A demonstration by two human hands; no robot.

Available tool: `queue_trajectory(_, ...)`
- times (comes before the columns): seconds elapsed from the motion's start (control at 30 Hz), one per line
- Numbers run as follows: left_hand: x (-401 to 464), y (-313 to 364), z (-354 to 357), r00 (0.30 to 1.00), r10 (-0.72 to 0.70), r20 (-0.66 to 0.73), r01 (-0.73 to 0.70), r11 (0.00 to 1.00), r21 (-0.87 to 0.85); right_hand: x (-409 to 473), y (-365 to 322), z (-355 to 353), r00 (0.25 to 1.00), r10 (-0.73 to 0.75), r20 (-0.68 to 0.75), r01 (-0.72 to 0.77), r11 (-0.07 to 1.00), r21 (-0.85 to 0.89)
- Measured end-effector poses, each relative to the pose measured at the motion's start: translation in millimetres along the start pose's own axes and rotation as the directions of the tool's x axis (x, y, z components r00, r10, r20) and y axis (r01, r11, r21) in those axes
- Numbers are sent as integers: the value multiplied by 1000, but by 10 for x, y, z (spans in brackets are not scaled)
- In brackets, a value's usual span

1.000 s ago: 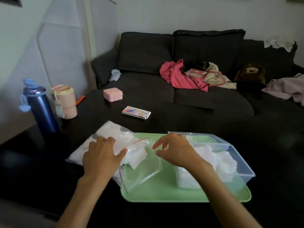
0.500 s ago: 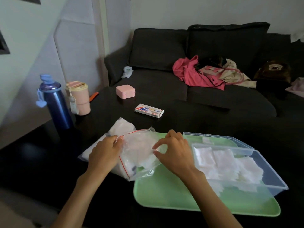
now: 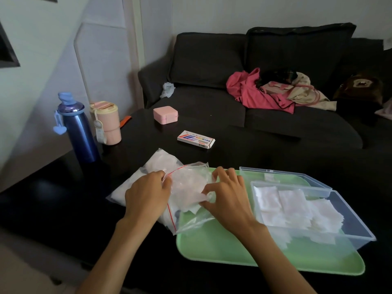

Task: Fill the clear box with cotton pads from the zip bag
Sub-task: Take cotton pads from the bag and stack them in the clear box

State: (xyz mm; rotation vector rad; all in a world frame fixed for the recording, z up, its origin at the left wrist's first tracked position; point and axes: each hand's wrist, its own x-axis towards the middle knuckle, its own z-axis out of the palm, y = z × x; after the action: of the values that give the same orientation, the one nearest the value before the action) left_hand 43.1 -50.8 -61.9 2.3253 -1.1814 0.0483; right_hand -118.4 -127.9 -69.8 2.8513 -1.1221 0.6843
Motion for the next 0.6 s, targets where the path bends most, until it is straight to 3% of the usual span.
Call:
queue_trajectory(0.1, 10, 39, -17, 1000, -11, 12, 11, 1000, -22, -43, 48, -147, 993, -15, -116, 27, 994, 102)
queue_trajectory(0.2, 13, 112, -61, 1000, -14, 15, 15, 999, -42, -114, 114, -369, 992, -2, -127, 40, 956, 290)
queue_trajectory(0.27, 31, 182, -123, 1000, 1, 5, -1, 998, -69, -176, 171, -519, 998, 31, -52, 2, 845, 534)
queue_trajectory(0.37, 69, 313, -211, 985, 166, -53, -173, 967, -186, -270, 259, -705, 987, 120, 108, -159, 582, 797)
queue_trajectory(0.43, 44, 457, -288, 975, 219, -26, -208, 876, -436, -306, 330, -797, 961, 182, 206, -266, 423, 866)
queue_trajectory(0.5, -27, 642, -341, 960, 270, 72, -159, 739, -655, -332, 407, -880, 940, 187, 284, -333, 339, 880)
queue_trajectory(0.53, -68, 737, -341, 946, 300, 122, -126, 688, -715, -350, 449, -919, 932, 185, 311, -356, 321, 878)
queue_trajectory(0.6, -139, 871, -317, 912, 355, 205, -102, 680, -726, -384, 530, -973, 919, 195, 342, -389, 303, 870)
